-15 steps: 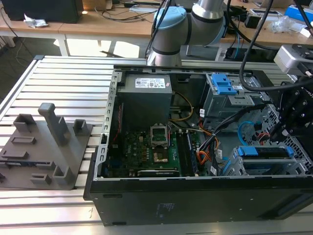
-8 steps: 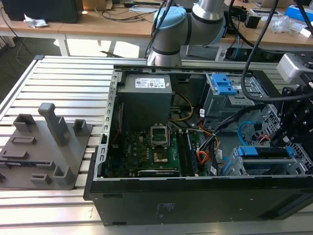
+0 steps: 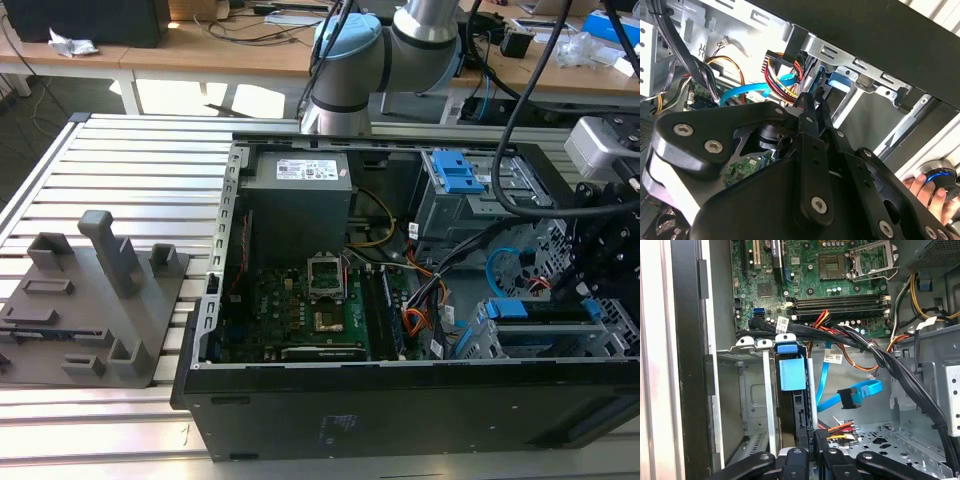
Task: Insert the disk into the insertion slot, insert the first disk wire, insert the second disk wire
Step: 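Insert the first disk wire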
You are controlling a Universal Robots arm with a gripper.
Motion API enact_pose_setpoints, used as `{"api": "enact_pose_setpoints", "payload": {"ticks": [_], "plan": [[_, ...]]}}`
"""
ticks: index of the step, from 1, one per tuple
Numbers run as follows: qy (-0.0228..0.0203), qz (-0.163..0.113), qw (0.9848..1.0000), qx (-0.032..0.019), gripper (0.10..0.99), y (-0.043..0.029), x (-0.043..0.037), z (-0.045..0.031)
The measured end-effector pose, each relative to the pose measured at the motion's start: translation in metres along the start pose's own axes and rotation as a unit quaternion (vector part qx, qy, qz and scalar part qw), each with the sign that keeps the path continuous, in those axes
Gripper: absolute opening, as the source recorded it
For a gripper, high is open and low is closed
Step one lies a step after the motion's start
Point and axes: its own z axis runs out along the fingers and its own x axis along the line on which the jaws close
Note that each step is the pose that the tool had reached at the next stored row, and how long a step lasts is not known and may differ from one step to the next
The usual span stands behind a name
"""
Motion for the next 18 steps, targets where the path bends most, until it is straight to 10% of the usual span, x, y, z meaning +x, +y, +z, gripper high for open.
{"api": "enact_pose_setpoints", "payload": {"ticks": [18], "plan": [[-0.011,-0.001,0.9999,-0.001,0.176,-0.0023,0.0076,0.0047]]}}
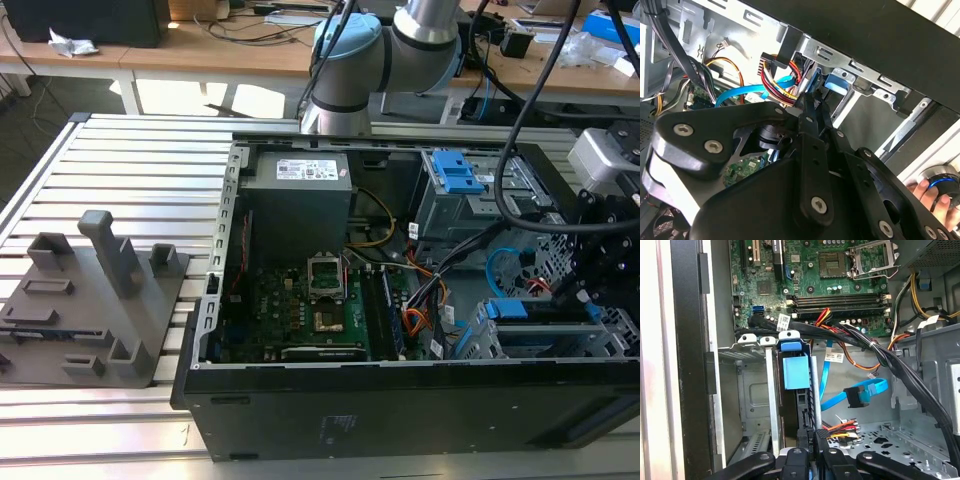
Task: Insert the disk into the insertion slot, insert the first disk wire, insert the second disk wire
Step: 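Insert the first disk wire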
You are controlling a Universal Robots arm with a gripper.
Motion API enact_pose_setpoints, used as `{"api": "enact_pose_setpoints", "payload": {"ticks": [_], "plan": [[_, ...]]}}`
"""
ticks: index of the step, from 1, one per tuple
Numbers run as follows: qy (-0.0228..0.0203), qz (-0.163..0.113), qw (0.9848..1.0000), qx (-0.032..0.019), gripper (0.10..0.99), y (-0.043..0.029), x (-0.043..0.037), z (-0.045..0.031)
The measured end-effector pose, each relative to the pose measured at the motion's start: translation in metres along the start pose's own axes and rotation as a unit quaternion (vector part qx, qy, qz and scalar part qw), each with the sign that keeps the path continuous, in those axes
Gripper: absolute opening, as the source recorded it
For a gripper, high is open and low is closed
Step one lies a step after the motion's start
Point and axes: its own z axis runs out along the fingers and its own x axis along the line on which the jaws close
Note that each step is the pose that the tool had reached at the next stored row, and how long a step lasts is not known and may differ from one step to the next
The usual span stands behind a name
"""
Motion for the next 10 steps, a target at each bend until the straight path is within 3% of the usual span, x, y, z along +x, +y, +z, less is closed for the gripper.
{"api": "enact_pose_setpoints", "payload": {"ticks": [10], "plan": [[0.0001,0.0,1.0,-0.0001,0.176,-0.0013,0.0,0.0022]]}}
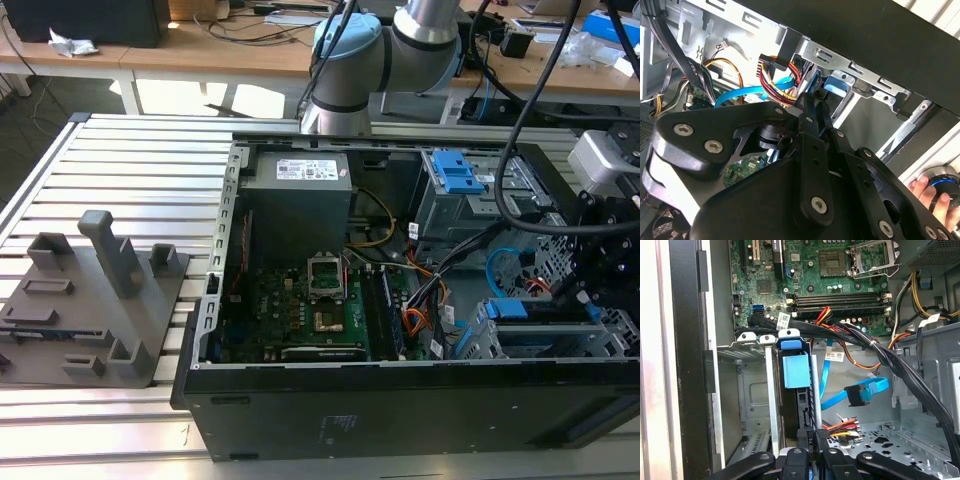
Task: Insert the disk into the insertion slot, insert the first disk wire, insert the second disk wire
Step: 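Insert the first disk wire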
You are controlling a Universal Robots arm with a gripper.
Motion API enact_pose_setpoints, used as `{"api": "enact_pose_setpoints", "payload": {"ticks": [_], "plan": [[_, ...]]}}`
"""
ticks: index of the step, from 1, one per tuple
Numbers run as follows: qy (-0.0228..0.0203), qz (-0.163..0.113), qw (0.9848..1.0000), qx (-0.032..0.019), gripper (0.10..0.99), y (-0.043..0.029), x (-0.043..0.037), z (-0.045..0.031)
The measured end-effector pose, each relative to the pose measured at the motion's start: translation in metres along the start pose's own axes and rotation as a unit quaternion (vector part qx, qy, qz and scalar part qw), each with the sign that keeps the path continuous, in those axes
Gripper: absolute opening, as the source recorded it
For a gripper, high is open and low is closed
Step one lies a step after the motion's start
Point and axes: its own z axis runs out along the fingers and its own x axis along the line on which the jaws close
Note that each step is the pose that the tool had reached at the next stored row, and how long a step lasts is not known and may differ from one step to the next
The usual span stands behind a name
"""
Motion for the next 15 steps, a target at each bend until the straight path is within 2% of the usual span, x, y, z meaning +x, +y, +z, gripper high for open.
{"api": "enact_pose_setpoints", "payload": {"ticks": [2,4,11,12,14,15], "plan": [[-0.0005,0.0,1.0,-0.0001,0.184,0.0,0.0,0.0006],[0.0,0.0,1.0,0.0,0.314,0.0,0.0,0.0001],[0.0002,0.0,1.0,0.0,0.314,0.0001,-0.0001,-0.0023],[0.0001,0.0,1.0,0.0,0.314,0.0003,-0.0002,-0.0051],[0.0001,0.0,1.0,0.0,0.314,0.001,-0.0007,-0.0166],[0.0002,0.0,1.0,0.0,0.314,0.0012,-0.0009,-0.0197]]}}
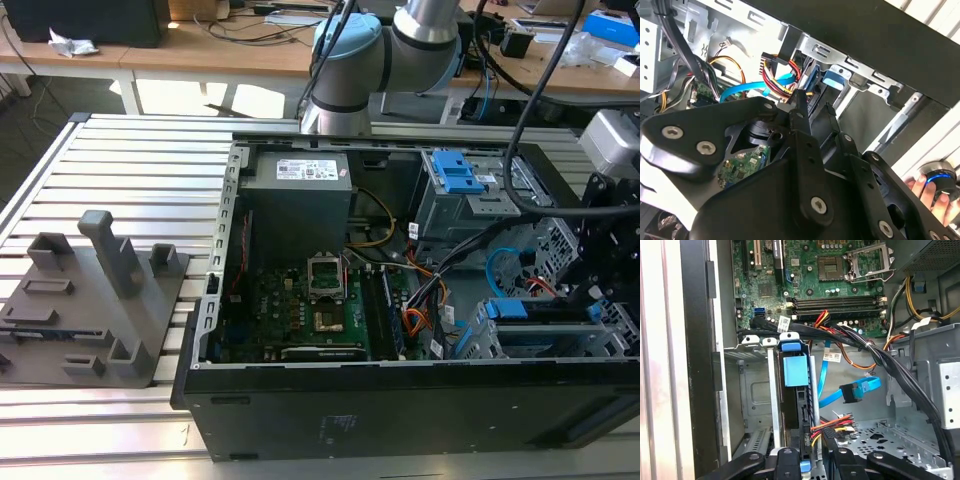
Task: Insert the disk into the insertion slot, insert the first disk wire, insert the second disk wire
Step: 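Insert the first disk wire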
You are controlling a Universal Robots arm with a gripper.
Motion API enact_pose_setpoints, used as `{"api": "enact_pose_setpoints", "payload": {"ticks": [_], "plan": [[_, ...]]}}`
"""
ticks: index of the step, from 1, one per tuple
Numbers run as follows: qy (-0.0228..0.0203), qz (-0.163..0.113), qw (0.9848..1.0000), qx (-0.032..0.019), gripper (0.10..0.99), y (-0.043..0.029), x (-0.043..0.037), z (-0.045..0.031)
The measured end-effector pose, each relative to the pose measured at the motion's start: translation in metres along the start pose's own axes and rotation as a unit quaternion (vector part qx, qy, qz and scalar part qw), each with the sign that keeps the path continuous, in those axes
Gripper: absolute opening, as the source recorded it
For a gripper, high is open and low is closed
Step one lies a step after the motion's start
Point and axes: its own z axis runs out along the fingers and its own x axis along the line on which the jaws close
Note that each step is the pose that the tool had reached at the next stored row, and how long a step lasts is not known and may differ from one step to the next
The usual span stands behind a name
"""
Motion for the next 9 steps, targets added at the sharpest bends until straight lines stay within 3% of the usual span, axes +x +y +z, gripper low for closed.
{"api": "enact_pose_setpoints", "payload": {"ticks": [4,9], "plan": [[0.0,0.0,1.0,0.0,0.314,0.0006,-0.0005,-0.0105],[0.0,0.0,1.0,0.0,0.314,0.0009,-0.0006,-0.0143]]}}
